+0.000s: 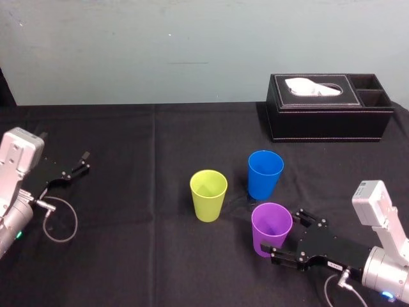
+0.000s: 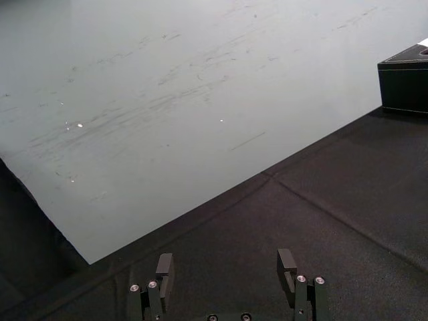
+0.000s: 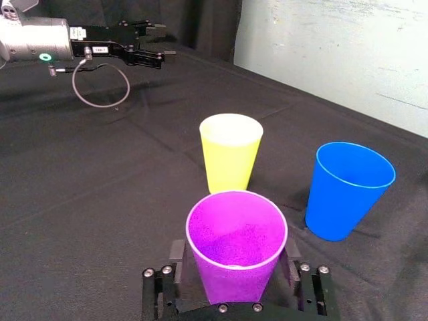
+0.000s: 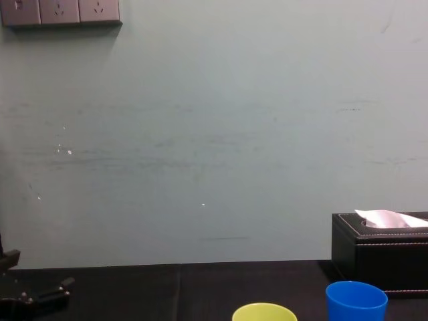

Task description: Stack the three plastic cups sequentially using one hand.

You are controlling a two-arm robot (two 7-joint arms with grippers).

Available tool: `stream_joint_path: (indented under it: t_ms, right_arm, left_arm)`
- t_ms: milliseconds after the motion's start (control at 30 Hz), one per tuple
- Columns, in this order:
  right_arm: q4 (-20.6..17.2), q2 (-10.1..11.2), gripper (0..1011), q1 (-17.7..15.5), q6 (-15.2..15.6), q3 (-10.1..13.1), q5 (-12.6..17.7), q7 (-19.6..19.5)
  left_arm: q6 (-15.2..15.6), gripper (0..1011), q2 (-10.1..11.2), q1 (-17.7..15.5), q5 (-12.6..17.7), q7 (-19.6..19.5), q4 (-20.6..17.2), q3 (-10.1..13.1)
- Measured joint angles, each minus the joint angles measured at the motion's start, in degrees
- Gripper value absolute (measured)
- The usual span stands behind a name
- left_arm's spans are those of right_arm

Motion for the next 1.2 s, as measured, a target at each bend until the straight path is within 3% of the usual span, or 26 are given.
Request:
stream_joint_path:
  t_ms: [133, 367, 1200]
  right_arm:
    - [0.0, 0.0, 797, 0.0, 0.0, 0.0, 0.0, 0.0]
    - [-0.1, 0.0, 736, -0.1, -0.1, 0.1, -0.1, 0.0]
    - [-0.6, 0.2, 715, -0.2, 0.3, 0.4, -0.1, -0.7]
  left_arm:
    - [0.0, 1010, 0.0, 0.0, 0.0, 0.0, 0.0, 0.0]
    - [0.0, 1010, 0.0, 0.0, 0.0, 0.0, 0.0, 0.0]
    - [0.0, 1010, 0.0, 0.0, 0.0, 0.0, 0.0, 0.0]
